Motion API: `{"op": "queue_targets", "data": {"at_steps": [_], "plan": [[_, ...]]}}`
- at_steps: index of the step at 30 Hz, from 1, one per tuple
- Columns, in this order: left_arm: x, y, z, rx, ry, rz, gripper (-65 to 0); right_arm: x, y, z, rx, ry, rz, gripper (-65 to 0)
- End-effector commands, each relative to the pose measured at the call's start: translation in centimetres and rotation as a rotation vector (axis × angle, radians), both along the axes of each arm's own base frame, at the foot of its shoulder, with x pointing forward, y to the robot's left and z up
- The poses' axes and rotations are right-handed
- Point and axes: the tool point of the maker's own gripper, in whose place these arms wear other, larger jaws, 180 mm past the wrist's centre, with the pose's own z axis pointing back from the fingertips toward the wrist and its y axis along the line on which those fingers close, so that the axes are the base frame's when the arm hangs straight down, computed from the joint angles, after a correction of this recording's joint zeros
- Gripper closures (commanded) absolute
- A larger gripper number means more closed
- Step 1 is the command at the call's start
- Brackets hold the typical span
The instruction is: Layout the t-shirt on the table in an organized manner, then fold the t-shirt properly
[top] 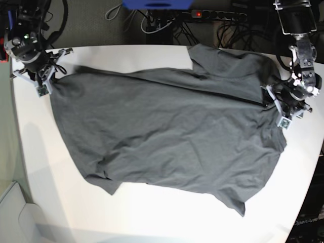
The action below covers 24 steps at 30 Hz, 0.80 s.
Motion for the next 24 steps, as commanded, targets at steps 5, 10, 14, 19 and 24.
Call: {"op": "queue_targets", "data": {"at_steps": [5,10,14,19,24], "plan": [[1.2,0.5,2.5,0.043,-0.059,-0.013,-38.9,-0.2,-0.1,0.3,-0.004,-0.01,-0.002,-5.6],[1.2,0.1,4.0,0.073,-0.079,-0.031,-38.9,-1.8,-1.0,-0.3,-0.035,0.053,-0.001,-22.5],[1.4,-0.1,5.4,0.107,-0.088,-0.036,-38.9,-2.2,-2.3,0.1,-0.068,0.058,-0.001,-33.0],[-0.4,-0.7,6.4,0.131,-0.053,0.013,-38.8,-0.8,-5.8,2.6,-0.127,-0.019,-0.08,-34.3],[-4.0,-3.0,4.4,0.114,0.033,0.019,-38.4,2.8,-7.9,6.2,-0.155,-0.154,-0.139,-24.3]]}}
